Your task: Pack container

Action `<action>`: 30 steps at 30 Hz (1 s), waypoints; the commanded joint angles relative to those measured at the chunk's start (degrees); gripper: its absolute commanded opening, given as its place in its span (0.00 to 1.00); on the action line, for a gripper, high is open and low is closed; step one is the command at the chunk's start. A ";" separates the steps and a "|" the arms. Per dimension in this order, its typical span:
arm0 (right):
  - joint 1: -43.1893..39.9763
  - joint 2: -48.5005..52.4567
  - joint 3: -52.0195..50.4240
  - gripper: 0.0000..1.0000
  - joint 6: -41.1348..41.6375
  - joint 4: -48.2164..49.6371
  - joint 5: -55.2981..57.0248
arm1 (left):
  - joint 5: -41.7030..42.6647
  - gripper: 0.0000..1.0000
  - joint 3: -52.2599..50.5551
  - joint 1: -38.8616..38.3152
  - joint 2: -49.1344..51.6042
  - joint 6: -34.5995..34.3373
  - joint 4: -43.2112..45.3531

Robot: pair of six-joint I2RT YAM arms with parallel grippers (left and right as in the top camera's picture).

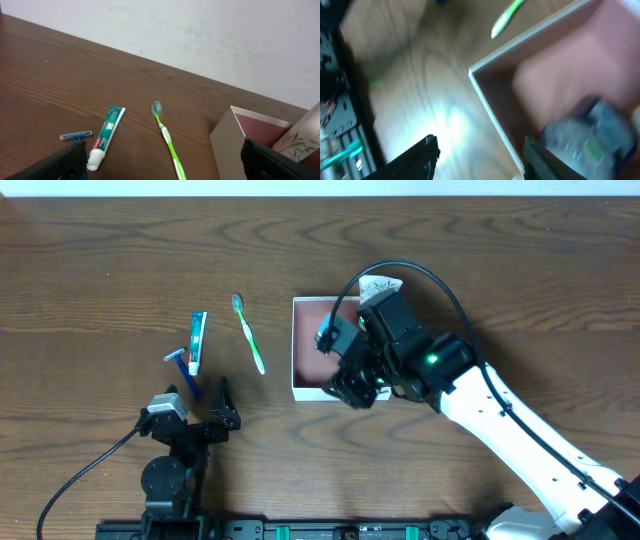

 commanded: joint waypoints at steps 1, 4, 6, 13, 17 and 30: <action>0.81 -0.63 0.94 0.56 2.47 -1.62 5.49 | -1.49 0.98 -0.98 0.28 0.07 0.52 -2.19; 0.81 -0.63 0.94 0.58 4.83 -2.05 11.02 | -1.49 0.98 -0.98 0.28 0.07 0.52 -2.19; 0.81 -0.63 0.94 0.59 6.69 -2.27 14.16 | -1.49 0.98 -0.98 0.28 0.07 0.55 -2.19; 0.83 -0.24 0.79 0.60 10.75 -3.61 17.97 | -1.49 0.98 -0.98 0.28 0.07 0.52 -2.19; 0.83 0.79 0.57 0.59 11.65 -4.37 17.94 | -1.49 0.98 -0.98 0.28 0.07 0.52 -2.19; 2.32 4.04 0.11 0.59 14.27 -4.39 17.79 | -1.49 0.98 -0.98 0.28 0.07 0.55 -2.19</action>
